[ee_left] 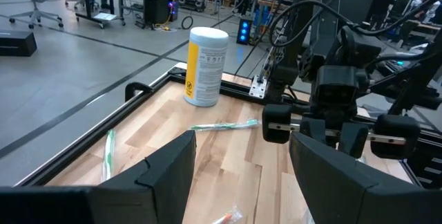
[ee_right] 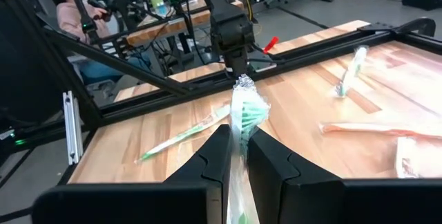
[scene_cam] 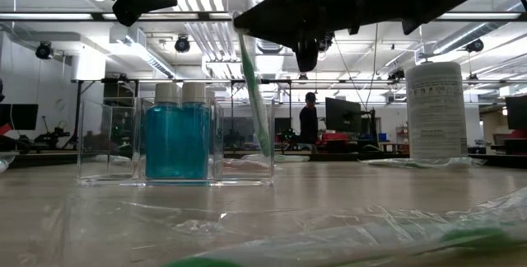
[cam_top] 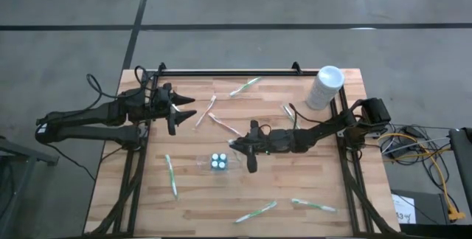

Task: Pick & Place toothbrushing station
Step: Put the green toothbrush into the transparent organizer

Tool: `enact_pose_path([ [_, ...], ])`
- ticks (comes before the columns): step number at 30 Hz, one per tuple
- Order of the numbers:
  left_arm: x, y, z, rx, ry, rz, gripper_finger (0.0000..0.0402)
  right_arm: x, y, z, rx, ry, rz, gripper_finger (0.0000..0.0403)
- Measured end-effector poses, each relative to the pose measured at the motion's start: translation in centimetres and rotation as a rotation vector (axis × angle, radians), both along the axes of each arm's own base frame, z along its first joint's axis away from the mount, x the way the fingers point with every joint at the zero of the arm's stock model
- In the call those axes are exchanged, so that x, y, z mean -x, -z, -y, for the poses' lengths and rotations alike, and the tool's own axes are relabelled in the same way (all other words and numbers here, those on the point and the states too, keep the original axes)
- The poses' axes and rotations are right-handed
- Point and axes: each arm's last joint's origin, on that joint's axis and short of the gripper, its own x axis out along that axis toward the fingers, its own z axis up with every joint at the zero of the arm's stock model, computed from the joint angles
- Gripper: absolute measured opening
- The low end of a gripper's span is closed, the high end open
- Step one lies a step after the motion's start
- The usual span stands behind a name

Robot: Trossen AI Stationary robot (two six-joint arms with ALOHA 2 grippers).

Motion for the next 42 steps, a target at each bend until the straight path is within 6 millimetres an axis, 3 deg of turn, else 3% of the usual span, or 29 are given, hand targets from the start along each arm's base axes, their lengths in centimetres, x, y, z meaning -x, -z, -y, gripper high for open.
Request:
enact_pose_path([
  [6, 0.0, 0.0, 0.0, 0.0, 0.0, 0.0, 0.0239, 0.0, 0.1, 0.0, 0.002, 0.0, -0.009, 0.0035],
  [16, 0.0, 0.0, 0.0, 0.0, -0.001, 0.0, 0.0239, 0.1, 0.6, 0.0, 0.012, 0.0, -0.056, 0.0084],
  [36, 0.0, 0.0, 0.0, 0.0, -0.004, 0.0, 0.0239, 0.3, 1.0, 0.1, -0.017, 0.034, -0.102, 0.0122],
  [42, 0.0, 0.0, 0.0, 0.0, -0.004, 0.0, 0.0239, 0.6, 0.0, 0.1, 0.027, 0.035, -0.073, 0.0127],
])
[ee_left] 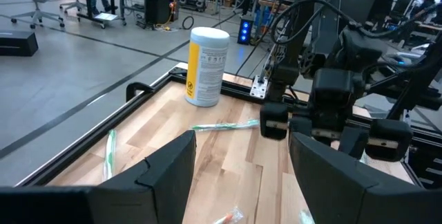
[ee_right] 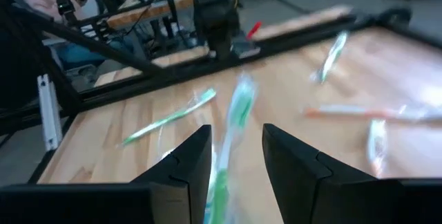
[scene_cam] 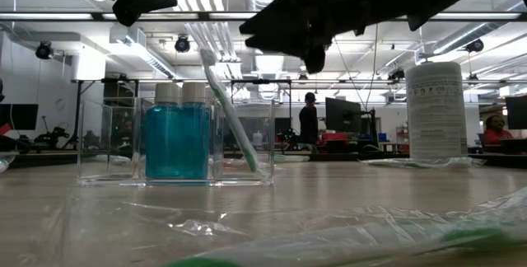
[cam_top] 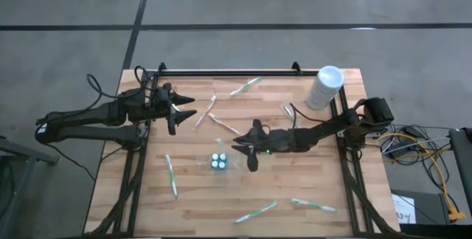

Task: Pick & Place toothbrushing station
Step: Put the green toothbrush into the transparent organizer

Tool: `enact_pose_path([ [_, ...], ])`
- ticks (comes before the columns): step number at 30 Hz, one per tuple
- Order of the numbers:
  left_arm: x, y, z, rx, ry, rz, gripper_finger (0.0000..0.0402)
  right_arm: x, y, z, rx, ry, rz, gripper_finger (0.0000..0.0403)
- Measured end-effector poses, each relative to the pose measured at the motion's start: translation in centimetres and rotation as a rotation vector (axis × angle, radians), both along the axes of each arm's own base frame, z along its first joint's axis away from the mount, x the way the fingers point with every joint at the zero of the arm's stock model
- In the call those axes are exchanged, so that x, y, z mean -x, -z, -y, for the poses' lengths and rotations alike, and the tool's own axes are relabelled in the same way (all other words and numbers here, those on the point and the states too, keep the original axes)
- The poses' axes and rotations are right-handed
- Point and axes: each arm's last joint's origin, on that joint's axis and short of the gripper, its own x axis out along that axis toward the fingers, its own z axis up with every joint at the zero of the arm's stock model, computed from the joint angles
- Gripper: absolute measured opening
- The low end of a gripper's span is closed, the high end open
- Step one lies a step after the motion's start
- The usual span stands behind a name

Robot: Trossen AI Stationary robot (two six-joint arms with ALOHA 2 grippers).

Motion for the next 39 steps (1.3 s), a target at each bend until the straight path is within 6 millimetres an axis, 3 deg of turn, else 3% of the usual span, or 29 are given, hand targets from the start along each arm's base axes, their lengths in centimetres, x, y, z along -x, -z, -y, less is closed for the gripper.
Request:
enact_pose_path([
  [7, 0.0, 0.0, 0.0, 0.0, 0.004, 0.0, 0.0239, 1.5, -4.0, -0.5, 0.151, 0.061, 0.107, 0.0121],
  [12, 0.0, 0.0, 0.0, 0.0, 0.004, 0.0, 0.0239, 3.3, -6.3, -0.4, 0.15, 0.114, 0.1, 0.0104],
  [18, 0.0, 0.0, 0.0, 0.0, 0.003, -0.001, 0.0239, 5.5, -7.6, -0.2, 0.158, 0.16, -0.085, 0.0101],
  [29, 0.0, 0.0, 0.0, 0.0, 0.002, 0.0, 0.0239, 8.4, -9.1, 0.8, -0.004, 0.354, -0.386, 0.0156],
  [39, 0.0, 0.0, 0.0, 0.0, -0.001, 0.0, 0.0239, 10.6, -10.6, 1.4, -0.068, 0.497, -0.617, 0.0172],
])
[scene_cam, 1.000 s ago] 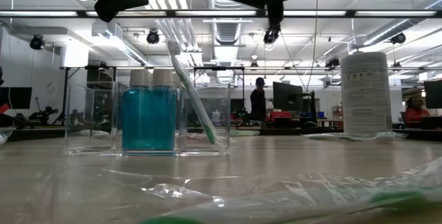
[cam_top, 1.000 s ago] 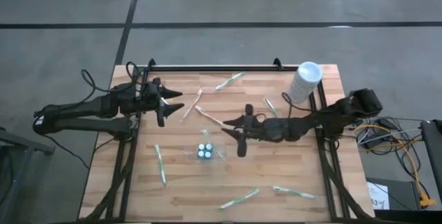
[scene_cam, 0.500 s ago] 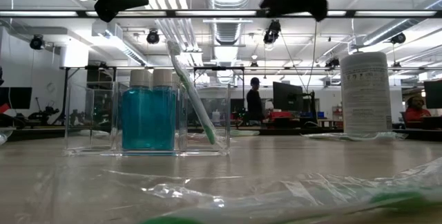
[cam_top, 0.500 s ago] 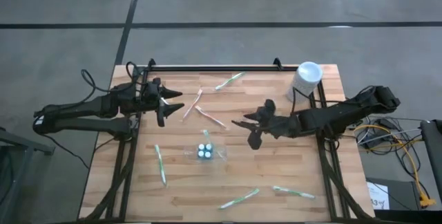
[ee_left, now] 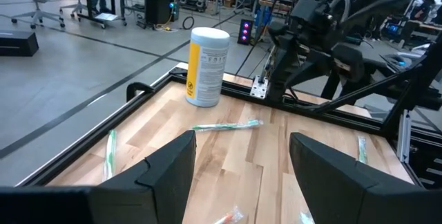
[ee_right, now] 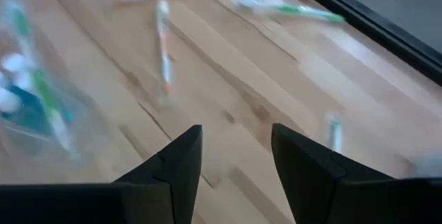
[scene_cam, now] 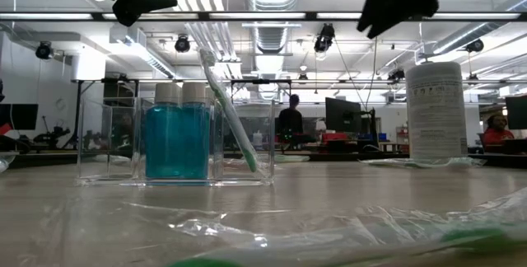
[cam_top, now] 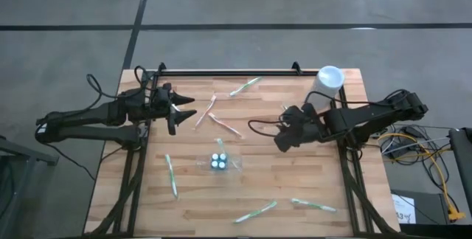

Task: Pick & Place toothbrushing station
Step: Put the green toothbrush into the transparent organizer

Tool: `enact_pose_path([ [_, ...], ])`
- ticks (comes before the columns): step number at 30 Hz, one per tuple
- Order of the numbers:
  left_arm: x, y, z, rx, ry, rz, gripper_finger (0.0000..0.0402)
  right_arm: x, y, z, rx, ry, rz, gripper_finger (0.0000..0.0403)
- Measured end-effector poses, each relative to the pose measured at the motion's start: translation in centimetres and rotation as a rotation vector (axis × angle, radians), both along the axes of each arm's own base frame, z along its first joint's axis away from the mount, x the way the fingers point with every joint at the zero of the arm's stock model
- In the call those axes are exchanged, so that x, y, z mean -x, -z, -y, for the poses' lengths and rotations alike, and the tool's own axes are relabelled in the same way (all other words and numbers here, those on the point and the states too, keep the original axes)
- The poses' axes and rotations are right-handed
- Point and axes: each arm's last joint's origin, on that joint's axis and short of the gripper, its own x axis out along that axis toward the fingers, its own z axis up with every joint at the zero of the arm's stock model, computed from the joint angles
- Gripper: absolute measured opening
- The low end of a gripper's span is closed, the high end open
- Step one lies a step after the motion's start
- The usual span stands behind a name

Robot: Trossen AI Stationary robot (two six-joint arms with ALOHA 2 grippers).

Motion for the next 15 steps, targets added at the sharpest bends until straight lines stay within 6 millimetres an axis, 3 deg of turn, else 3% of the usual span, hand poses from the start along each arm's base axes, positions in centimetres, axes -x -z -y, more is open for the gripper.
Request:
enact_pose_path([
  [15, 0.0, 0.0, 0.0, 0.0, 0.001, -0.001, 0.0239, 3.4, 1.3, 0.5, -0.146, 0.082, -0.248, 0.0171],
])
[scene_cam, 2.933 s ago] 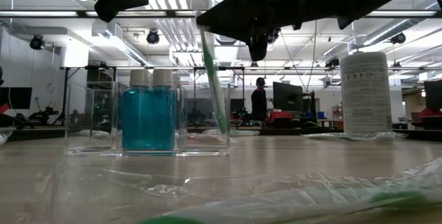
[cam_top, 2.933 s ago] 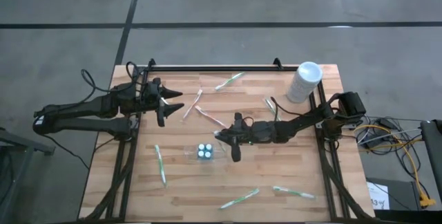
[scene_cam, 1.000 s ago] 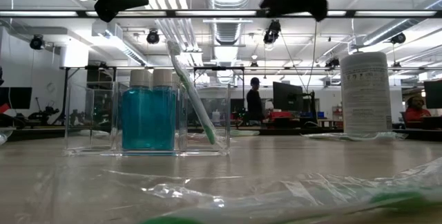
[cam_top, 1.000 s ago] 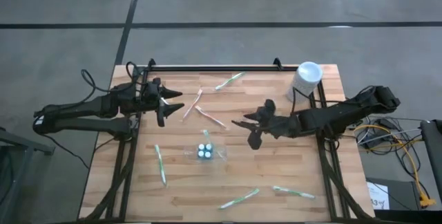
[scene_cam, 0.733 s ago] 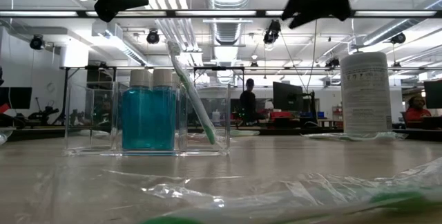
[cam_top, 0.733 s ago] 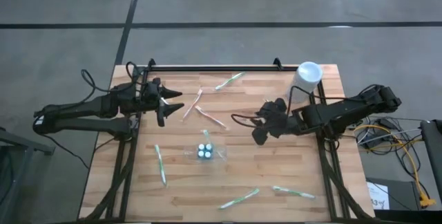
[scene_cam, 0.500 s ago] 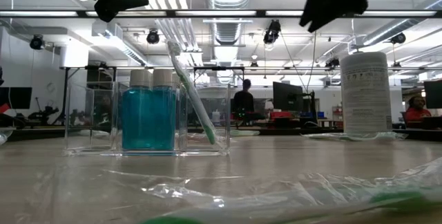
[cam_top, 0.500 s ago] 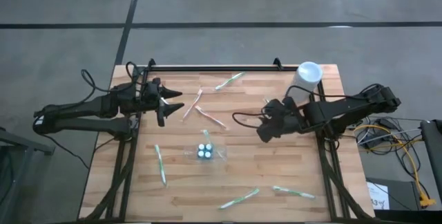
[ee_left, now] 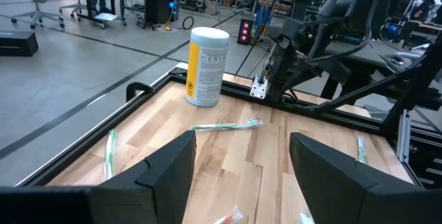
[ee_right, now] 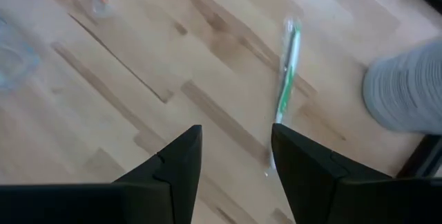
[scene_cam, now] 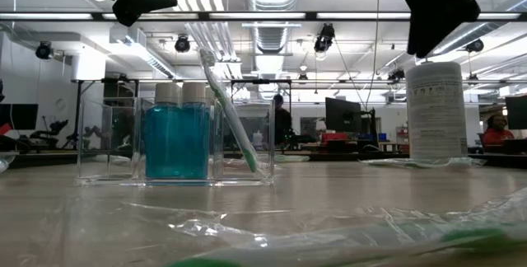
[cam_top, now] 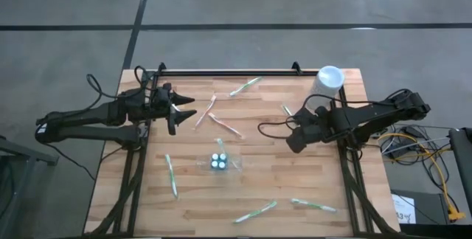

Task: Pick & Place toothbrushing station
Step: Put the green toothbrush into the transparent organizer

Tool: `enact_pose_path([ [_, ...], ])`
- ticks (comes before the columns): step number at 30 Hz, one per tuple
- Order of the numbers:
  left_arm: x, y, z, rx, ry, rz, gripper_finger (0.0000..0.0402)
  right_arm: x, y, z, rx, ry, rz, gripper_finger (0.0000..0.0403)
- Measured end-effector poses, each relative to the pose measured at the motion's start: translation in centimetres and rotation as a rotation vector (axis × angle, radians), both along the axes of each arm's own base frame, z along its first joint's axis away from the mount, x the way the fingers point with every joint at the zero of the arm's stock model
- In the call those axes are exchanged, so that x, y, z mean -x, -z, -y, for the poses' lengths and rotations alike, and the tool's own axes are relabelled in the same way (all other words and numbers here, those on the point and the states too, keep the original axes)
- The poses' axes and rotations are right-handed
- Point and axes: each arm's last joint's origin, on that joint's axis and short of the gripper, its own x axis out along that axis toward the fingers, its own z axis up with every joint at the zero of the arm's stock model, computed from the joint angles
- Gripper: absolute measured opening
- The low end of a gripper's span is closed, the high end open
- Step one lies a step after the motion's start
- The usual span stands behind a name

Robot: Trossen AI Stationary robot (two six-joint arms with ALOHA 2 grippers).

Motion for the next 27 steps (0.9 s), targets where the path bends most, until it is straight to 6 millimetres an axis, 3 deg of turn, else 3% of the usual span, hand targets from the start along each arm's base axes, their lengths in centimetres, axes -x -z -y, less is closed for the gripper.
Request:
enact_pose_path([
  [15, 0.0, 0.0, 0.0, 0.0, 0.004, 0.0, 0.0239, 3.6, 4.4, 1.4, -0.135, 0.166, -0.096, 0.018],
  [27, 0.0, 0.0, 0.0, 0.0, 0.003, 0.0, 0.0239, 3.8, 8.9, 2.7, -0.143, 0.169, -0.126, 0.018],
])
